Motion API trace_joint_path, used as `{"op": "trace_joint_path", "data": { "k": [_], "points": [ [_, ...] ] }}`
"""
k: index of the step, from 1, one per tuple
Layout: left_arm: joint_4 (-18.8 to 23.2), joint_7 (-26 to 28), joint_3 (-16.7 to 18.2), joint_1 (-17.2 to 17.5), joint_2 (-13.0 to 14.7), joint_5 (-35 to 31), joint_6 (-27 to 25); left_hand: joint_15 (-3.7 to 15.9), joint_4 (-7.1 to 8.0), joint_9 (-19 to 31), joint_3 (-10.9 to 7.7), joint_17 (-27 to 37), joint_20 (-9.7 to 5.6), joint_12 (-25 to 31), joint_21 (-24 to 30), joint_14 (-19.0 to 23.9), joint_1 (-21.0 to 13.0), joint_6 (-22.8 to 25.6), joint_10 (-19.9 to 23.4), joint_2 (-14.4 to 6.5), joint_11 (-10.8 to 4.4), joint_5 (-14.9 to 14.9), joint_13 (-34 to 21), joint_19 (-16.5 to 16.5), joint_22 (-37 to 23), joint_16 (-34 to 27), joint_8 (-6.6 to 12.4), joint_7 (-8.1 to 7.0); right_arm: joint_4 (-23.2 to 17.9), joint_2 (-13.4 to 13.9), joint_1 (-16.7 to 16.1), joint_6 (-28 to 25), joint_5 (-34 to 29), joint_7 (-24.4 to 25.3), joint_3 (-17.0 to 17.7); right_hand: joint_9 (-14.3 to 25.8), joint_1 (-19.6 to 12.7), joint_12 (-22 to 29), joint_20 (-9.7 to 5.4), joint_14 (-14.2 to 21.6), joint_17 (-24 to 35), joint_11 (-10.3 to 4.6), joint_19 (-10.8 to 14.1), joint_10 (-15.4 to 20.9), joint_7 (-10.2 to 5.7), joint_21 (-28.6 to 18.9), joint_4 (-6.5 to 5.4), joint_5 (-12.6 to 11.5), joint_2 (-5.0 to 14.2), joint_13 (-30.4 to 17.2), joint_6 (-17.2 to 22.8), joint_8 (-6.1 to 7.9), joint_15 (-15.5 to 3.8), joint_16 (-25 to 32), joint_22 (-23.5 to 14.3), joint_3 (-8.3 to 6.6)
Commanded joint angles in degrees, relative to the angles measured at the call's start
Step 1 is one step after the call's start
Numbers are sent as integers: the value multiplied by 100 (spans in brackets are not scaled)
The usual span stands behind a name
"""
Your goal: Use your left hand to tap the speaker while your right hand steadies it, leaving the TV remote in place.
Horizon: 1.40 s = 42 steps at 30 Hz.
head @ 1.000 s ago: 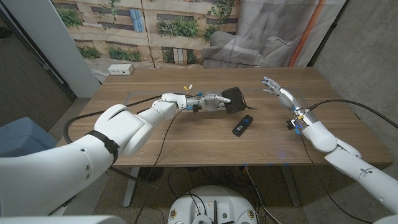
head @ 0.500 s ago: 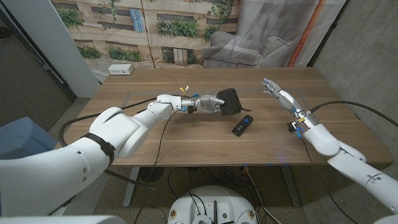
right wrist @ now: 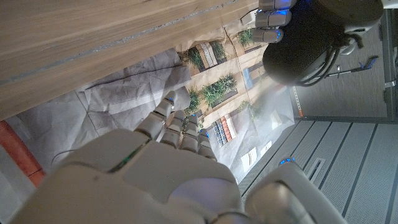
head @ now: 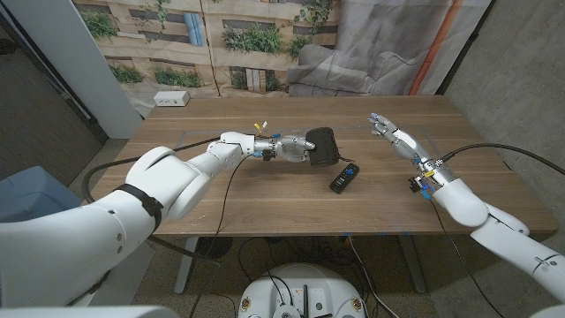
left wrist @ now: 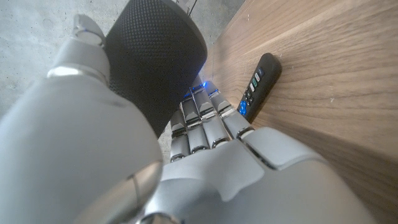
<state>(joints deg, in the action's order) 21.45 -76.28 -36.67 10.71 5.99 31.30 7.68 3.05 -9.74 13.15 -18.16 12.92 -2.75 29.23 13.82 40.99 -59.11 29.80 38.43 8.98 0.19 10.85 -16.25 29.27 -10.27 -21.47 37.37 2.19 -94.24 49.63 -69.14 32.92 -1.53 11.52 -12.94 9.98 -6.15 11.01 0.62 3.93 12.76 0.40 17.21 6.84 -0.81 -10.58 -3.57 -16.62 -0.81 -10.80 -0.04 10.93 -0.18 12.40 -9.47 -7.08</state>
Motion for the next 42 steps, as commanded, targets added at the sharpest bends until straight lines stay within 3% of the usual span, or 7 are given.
{"op": "trace_joint_path", "data": {
  "k": [1,10,16,31,39,42],
  "points": [
    [-98,-160,14,-46,-47,-59,-51,1010,10,6,7,29,-473,75,24,175,-673,1017,1476,-1247,-1226,27,-1042,65,-28,-50,1408,-692,-328,-27,-126,-185,-39,-117,32,25,-30,-21,2,-22,1,4,-19,-36,-4,6,62,-42,-18,-22,-63,-29,25,-15,-10,-15],
    [-119,-139,121,49,-77,1,5,998,17,-2,15,19,-467,87,40,221,-683,1071,1545,-1285,-1233,30,-1063,110,-32,-51,1443,-663,-449,41,-92,-378,513,-577,-34,29,-136,-53,-6,-118,-10,7,-104,-166,24,28,146,-48,-39,-24,-192,-49,25,-55,-11,-28],
    [-117,-142,90,34,-88,-57,36,993,25,-7,18,11,-469,75,41,244,-679,1088,1559,-1308,-1233,31,-1060,115,-34,-46,1457,-662,-460,111,4,-482,713,-843,-111,30,-193,-59,-28,-192,-14,-16,-152,-230,-62,33,197,-52,-67,-26,-277,-58,2,-79,-11,-27],
    [-98,-267,-116,-61,-105,-4,29,1006,21,-19,19,6,-479,62,62,332,-690,1179,1643,-1349,-1240,32,-1055,171,-40,-47,1517,-651,-166,168,338,-388,393,-981,-363,33,-360,-19,-115,-165,-23,-151,-93,-193,-191,-4,330,-102,-150,-29,-282,-10,-99,-55,-8,-22],
    [-83,-267,-350,-114,-80,123,60,1009,17,-25,12,6,-481,70,76,408,-697,1223,1708,-1366,-1240,33,-1069,206,-44,-48,1555,-655,-80,211,498,-360,173,-1011,-483,34,-463,-16,-138,-153,-28,-189,-64,-194,-192,-12,401,-131,-174,-29,-340,-13,-120,-48,-6,-32],
    [-108,-244,-279,-102,-106,72,62,1007,20,-28,9,2,-483,74,79,427,-690,1237,1737,-1370,-1239,32,-1073,212,-45,-38,1570,-650,-9,183,559,-329,175,-1031,-541,35,-495,-15,-147,-148,-29,-194,-53,-194,-184,-15,423,-140,-182,-30,-344,-8,-119,-45,-6,-35]
  ]
}}
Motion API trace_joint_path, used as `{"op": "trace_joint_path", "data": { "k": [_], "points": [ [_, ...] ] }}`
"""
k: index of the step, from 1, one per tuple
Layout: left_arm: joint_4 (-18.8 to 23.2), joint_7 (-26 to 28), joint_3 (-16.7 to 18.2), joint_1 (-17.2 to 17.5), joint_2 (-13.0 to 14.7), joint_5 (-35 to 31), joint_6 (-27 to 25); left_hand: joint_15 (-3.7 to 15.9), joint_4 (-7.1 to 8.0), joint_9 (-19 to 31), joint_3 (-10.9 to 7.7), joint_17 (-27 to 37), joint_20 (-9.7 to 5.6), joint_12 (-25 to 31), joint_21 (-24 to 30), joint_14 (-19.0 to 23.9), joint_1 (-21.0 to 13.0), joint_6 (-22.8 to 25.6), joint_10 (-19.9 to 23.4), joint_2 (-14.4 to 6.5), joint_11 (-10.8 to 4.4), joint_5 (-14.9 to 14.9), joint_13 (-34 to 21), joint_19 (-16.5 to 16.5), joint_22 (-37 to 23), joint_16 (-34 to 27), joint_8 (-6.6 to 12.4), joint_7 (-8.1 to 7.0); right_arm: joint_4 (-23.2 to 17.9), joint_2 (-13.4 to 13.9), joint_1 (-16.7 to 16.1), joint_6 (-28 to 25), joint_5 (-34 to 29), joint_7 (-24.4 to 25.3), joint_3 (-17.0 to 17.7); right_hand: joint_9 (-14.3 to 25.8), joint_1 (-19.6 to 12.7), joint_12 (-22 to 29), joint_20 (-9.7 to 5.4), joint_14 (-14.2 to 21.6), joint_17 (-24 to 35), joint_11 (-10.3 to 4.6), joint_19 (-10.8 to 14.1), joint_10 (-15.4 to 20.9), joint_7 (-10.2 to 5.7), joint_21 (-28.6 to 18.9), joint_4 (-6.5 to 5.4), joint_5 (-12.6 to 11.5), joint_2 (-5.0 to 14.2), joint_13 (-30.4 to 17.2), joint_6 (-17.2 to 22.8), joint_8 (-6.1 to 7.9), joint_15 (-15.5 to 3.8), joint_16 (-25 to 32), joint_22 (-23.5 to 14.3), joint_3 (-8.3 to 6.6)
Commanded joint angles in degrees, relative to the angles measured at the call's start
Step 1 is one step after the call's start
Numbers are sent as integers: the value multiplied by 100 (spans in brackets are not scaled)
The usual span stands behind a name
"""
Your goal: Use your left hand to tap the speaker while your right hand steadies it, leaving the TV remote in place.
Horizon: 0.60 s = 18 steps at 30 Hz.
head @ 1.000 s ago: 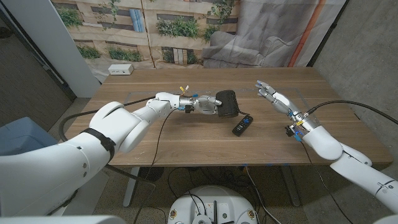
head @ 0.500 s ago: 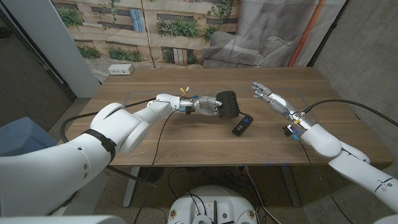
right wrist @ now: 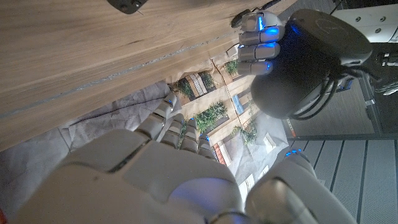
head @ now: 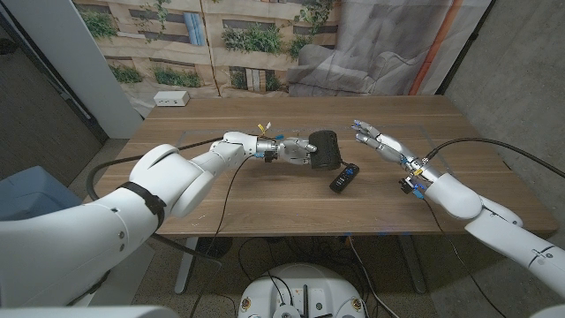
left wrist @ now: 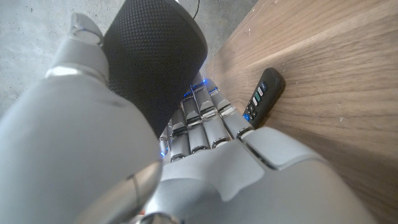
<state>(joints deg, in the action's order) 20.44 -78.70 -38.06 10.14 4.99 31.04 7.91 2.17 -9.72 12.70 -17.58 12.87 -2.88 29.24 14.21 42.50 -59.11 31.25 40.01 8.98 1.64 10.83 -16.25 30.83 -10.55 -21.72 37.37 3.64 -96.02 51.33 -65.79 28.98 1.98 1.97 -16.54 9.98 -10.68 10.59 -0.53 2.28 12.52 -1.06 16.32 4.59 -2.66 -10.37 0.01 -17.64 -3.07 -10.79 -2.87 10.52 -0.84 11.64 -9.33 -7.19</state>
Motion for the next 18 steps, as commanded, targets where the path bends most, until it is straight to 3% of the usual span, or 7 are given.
{"op": "trace_joint_path", "data": {
  "k": [1,8,18],
  "points": [
    [-7,-3,-130,-46,-9,70,41,1100,17,15,-51,5,-472,76,46,291,-688,1115,1595,-1369,-1384,34,-1077,68,-18,-11,1584,-807,177,17,242,56,-213,-76,-198,35,-56,25,-34,19,-5,-67,39,25,-2,-37,75,-43,40,-30,-61,35,-61,31,-20,-24],
    [21,-25,-251,-69,31,162,76,1112,16,7,-59,2,-481,71,61,380,-676,1145,1635,-1368,-1381,31,-1090,101,-23,-1,1628,-805,243,17,303,63,-316,-52,-287,36,-120,28,-60,28,-7,-86,67,28,-2,-43,123,-63,10,-31,-83,39,-74,36,-19,-23],
    [-8,60,-90,-76,-19,-41,57,1134,0,10,-50,8,-497,72,77,490,-683,1210,1724,-1328,-1381,26,-1121,130,-31,25,1737,-797,360,11,425,108,-378,-93,-415,37,-173,23,-68,41,-8,-83,89,9,7,-45,162,-83,-15,-32,-126,34,-79,43,-18,-19]
  ]
}}
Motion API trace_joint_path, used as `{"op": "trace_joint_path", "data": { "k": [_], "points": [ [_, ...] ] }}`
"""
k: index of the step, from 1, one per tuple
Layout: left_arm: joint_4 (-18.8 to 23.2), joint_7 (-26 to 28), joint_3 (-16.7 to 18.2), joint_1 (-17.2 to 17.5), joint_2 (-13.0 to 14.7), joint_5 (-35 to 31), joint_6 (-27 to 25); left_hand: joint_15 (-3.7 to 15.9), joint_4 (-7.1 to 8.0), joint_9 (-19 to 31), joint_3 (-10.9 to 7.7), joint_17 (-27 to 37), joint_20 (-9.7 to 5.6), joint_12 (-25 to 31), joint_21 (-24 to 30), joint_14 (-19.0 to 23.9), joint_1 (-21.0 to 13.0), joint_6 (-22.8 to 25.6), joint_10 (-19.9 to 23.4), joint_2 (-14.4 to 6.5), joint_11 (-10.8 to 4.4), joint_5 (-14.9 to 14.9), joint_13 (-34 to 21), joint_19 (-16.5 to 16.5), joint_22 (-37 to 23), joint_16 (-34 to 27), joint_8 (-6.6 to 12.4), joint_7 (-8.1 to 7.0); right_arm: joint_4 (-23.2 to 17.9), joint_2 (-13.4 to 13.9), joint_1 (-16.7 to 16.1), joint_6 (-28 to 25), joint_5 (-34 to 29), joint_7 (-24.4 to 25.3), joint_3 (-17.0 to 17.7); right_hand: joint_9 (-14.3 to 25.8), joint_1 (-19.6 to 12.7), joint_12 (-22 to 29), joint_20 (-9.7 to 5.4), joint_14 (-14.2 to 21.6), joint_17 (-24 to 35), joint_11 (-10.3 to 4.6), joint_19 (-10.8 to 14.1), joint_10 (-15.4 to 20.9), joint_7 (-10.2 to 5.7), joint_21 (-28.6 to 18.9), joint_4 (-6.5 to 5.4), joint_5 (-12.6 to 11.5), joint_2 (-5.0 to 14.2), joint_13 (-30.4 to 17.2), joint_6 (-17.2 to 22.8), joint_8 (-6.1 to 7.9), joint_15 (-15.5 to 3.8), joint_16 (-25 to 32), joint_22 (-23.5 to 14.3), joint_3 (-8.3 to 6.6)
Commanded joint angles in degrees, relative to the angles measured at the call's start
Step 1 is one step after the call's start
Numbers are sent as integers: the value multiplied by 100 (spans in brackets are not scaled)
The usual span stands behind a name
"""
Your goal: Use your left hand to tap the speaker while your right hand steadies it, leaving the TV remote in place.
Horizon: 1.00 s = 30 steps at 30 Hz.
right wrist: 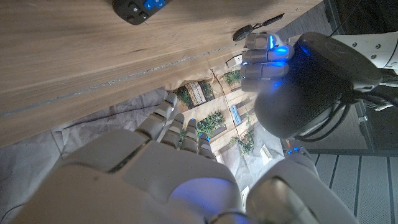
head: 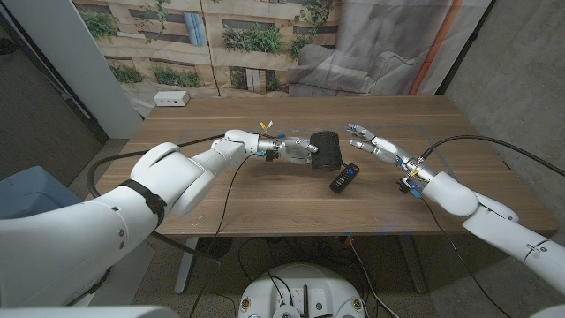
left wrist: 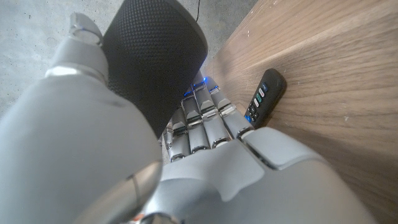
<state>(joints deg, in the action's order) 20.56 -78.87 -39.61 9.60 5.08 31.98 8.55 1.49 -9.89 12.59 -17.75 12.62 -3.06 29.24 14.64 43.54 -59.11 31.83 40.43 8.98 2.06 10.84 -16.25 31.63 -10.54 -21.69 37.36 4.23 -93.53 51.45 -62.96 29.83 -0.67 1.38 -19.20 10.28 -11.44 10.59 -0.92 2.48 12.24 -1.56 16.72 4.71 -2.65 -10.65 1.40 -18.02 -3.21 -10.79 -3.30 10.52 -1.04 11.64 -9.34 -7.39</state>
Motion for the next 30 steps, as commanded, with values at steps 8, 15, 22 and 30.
{"op": "trace_joint_path", "data": {
  "k": [8,15,22,30],
  "points": [
    [-26,225,94,-38,-68,-255,-23,1204,18,88,-15,41,-485,39,49,452,-694,1116,1731,-1332,-1420,19,-1124,74,-39,63,1900,-865,126,-24,200,89,-142,-33,-214,8,-121,21,-24,15,23,-34,49,-18,6,-13,46,-60,-23,-33,-116,33,-52,44,-17,11],
    [-30,326,97,-44,-91,-316,-64,1186,7,152,-22,38,-489,28,52,459,-739,1081,1756,-1362,-1415,22,-1133,75,-41,98,2016,-865,132,-62,262,148,-141,-44,-255,8,-119,25,-23,20,28,-23,52,-11,16,-12,49,-68,-31,-34,-106,42,-51,50,-18,21],
    [-32,397,94,-41,-120,-350,-75,1186,7,152,-22,38,-489,28,52,459,-739,1081,1756,-1362,-1415,22,-1133,75,-41,98,2017,-865,118,-102,298,164,-160,-22,-267,9,-106,20,-12,6,37,4,38,-29,20,-4,47,-77,-39,-34,-119,44,-37,50,-18,37],
    [-32,389,106,-32,-130,-349,-87,1186,7,152,-22,38,-489,28,52,459,-739,1081,1756,-1362,-1415,22,-1133,75,-41,98,2017,-865,210,-174,378,152,-215,5,-321,9,-96,26,-11,3,45,8,36,-23,24,-2,42,-88,-36,-35,-114,52,-25,54,-19,48]
  ]
}}
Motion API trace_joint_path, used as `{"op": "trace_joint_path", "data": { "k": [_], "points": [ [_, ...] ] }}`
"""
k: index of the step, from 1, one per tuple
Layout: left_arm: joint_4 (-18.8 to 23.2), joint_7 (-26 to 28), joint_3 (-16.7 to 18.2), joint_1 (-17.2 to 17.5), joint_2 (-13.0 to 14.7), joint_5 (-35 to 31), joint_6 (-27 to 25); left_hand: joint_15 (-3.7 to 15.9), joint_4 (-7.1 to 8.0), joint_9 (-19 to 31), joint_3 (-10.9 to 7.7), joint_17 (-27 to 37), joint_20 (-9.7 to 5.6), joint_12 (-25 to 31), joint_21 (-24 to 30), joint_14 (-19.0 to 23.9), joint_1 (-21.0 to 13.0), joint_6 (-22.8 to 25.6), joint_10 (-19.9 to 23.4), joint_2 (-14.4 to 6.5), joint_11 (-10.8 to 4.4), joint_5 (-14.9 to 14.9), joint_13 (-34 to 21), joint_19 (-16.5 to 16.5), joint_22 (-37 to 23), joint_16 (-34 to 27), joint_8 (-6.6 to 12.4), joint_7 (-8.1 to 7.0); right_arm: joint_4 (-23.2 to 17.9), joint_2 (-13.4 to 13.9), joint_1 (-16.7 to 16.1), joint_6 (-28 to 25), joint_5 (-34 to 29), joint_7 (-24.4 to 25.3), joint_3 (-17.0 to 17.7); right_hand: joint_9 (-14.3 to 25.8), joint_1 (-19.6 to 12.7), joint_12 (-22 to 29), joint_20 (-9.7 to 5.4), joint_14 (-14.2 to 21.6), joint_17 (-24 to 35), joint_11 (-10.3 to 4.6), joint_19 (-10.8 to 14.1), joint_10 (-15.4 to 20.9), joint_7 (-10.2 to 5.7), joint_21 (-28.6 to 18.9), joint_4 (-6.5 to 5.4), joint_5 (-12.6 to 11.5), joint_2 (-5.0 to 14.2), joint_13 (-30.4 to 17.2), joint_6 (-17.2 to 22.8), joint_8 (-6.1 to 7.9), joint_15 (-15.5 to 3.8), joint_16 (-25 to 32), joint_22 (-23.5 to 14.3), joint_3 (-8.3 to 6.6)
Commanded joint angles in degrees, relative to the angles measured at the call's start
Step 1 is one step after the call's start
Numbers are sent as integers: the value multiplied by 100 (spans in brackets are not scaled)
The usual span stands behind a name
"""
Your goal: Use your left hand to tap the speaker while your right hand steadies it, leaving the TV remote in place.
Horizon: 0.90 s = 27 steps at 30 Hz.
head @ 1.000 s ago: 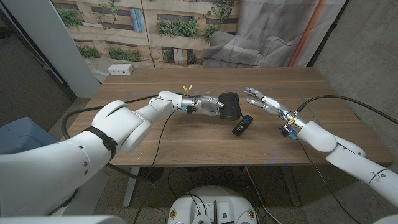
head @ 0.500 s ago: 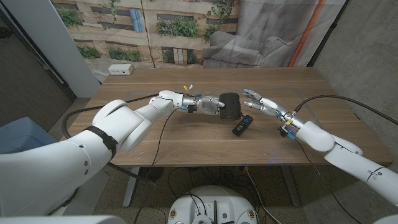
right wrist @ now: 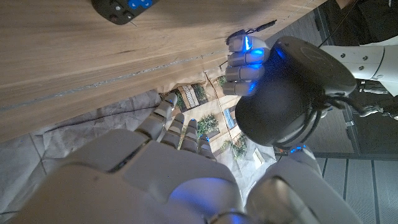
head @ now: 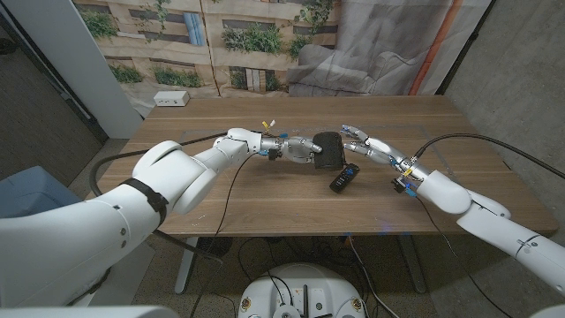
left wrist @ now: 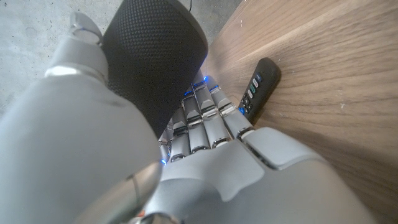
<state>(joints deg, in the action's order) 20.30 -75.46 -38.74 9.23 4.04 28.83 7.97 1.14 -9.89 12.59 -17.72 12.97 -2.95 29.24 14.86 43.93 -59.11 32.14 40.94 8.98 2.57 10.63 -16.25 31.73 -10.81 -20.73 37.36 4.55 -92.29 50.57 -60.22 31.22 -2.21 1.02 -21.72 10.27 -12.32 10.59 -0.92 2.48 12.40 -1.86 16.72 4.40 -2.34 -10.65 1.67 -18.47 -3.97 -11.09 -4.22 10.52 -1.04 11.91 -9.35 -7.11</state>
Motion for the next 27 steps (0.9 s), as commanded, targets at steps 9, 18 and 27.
{"op": "trace_joint_path", "data": {
  "k": [9,18,27],
  "points": [
    [-5,29,3,-11,-31,-55,-45,1221,6,152,-25,2,-500,28,30,421,-739,1050,1705,-1362,-1467,43,-1133,65,-14,2,2017,-897,275,-166,228,53,-29,33,-133,10,-10,33,-5,18,38,31,48,19,-20,-5,16,-59,53,-6,0,66,-48,39,-17,26],
    [-3,1,2,-7,-42,-54,-42,1221,6,152,-25,2,-500,28,30,421,-739,1050,1705,-1362,-1467,43,-1133,65,-14,2,2017,-897,352,-179,269,17,15,40,-156,10,-16,40,-12,31,45,34,66,35,-19,-9,18,-76,70,-6,17,77,-46,49,-17,29],
    [-4,6,-3,-12,-52,-58,-44,1221,6,152,-25,2,-500,28,30,421,-739,1050,1705,-1362,-1467,43,-1133,65,-14,2,2017,-897,455,-185,294,49,54,28,-196,10,-21,46,-17,43,50,28,78,52,-26,-10,21,-88,80,-6,30,84,-51,56,-17,33]
  ]
}}
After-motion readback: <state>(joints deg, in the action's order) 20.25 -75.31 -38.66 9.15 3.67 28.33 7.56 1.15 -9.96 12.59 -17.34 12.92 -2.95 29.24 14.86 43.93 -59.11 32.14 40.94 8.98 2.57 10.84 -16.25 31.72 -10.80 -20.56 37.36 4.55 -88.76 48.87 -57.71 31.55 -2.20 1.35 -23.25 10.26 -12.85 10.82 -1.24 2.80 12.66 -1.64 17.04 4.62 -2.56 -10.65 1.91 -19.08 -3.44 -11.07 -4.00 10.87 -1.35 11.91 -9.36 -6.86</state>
